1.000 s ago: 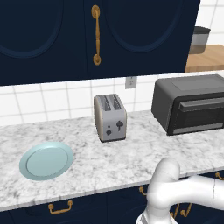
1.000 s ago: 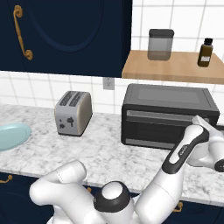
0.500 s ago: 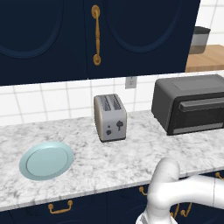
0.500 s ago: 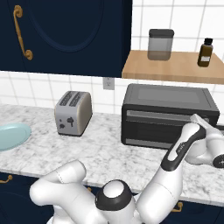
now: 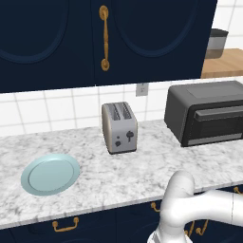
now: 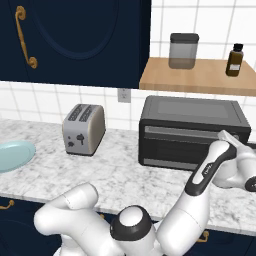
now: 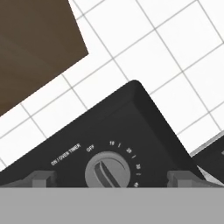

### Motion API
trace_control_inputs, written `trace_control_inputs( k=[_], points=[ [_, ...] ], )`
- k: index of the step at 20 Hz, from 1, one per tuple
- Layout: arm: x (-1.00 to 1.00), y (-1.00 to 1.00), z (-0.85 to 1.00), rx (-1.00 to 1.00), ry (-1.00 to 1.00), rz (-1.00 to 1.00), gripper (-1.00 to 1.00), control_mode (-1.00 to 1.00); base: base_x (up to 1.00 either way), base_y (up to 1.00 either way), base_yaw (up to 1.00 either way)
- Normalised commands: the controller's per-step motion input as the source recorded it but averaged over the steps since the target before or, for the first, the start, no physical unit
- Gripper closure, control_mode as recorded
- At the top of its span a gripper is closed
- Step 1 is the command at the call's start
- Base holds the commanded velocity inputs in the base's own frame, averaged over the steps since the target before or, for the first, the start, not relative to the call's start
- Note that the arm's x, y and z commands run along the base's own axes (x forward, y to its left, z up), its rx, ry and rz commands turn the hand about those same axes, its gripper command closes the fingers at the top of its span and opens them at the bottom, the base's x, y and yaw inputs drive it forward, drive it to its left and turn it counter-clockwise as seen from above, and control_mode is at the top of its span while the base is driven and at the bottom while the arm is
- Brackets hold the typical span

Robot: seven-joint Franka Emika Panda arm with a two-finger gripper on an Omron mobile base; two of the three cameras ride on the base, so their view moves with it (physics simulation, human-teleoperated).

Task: Pick up the kebab skewer and baguette bread, and place them inside the toaster oven. Close the toaster oven door and start by setting the timer.

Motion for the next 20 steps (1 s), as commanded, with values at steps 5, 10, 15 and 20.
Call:
trace_control_inputs(
  k=[5,10,15,20],
  points=[
    [0.00,0.00,0.00,0.00,0.00,0.00,-1.00,-1.00,0.00,0.00,0.00],
    [0.00,0.00,0.00,0.00,0.00,0.00,-1.00,-1.00,0.00,0.00,0.00],
    [0.00,0.00,0.00,0.00,0.00,0.00,1.00,-1.00,0.00,0.00,0.00],
    [0.00,0.00,0.00,0.00,0.00,0.00,1.00,-1.00,0.00,0.00,0.00]
  ],
)
